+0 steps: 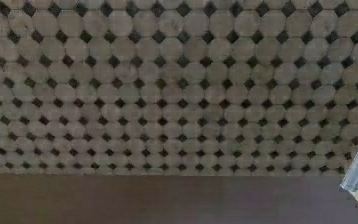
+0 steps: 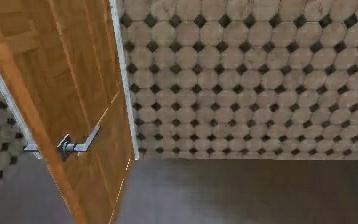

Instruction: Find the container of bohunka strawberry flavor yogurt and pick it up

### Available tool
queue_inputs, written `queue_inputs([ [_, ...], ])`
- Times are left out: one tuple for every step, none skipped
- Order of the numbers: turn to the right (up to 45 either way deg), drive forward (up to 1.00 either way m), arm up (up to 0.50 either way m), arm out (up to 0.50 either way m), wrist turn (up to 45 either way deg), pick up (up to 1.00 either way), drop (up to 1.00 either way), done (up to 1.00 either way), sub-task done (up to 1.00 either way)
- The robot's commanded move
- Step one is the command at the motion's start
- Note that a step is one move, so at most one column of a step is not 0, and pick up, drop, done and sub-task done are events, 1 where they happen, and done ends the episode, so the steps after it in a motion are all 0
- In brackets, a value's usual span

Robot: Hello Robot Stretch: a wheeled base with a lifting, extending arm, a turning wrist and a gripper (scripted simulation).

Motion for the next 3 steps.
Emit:
queue_inputs([
  [0.0,0.85,0.00,0.00,0.0,0.00,0.00,0.00,0.00],
  [45.0,0.00,0.00,0.00,0.0,0.00,0.00,0.00,0.00],
  [30.0,0.00,0.00,0.00,0.0,0.00,0.00,0.00,0.00],
])
